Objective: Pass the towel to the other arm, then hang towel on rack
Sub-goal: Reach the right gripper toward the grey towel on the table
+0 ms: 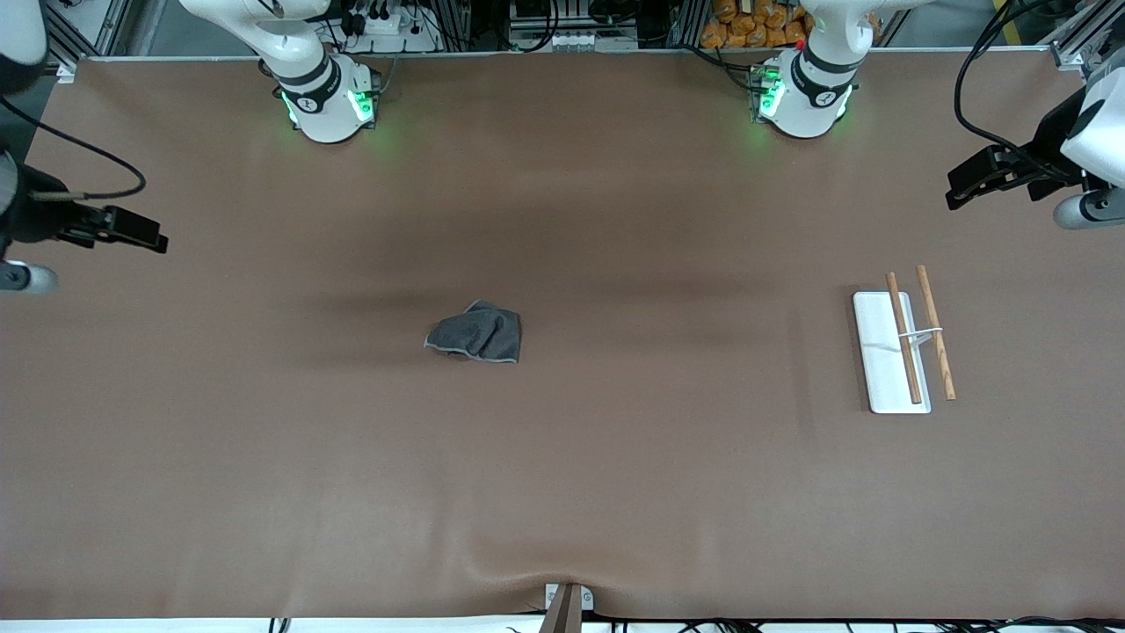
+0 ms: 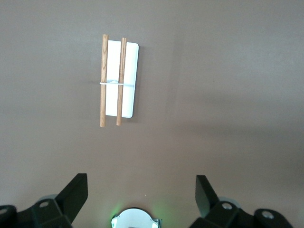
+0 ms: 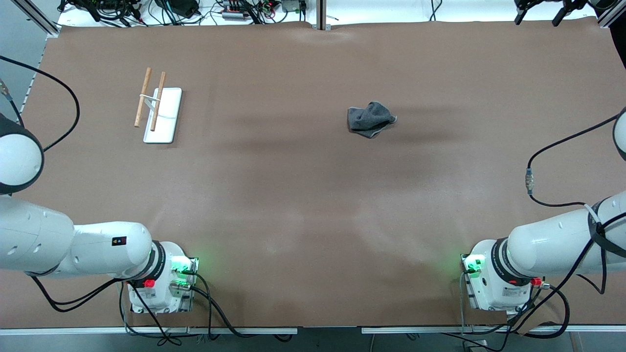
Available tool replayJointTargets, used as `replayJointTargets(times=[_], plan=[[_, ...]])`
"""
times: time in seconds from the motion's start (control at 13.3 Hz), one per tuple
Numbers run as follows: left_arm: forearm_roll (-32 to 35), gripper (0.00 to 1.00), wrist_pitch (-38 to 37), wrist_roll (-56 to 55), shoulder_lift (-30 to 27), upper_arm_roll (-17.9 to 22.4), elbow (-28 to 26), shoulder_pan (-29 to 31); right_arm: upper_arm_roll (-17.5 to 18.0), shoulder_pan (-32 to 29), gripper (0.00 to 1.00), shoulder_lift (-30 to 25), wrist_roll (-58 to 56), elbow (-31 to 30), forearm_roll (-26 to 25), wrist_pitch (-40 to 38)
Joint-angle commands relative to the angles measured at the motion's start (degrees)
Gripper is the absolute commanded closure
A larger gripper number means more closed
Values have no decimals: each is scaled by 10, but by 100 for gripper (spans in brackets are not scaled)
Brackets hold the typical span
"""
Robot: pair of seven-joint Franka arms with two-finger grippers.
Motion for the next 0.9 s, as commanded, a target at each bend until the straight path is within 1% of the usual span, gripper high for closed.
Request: replayJointTargets(times=[0.0,0.15,0.38,0.6,0.75,0.83], plan=[[6,0,-4,7,1,-3,5,2,4,-1,0,17,-12,12,-7,-6],[5,0,-4,7,1,-3,4,2,4,-1,0,22,-12,10,-1,-6],[5,0,-4,7,1,-3,3,2,6,12,0,37,0,10,30,-1],[4,0,-4,7,1,-3,0,2,6,27,0,63,20,10,35,5],[3,0,-4,7,1,-3,-1,3,6,46,0,85,85,10,39,9],[3,0,-4,8,1,-3,-2,3,6,53,0,94,127,10,58,20]])
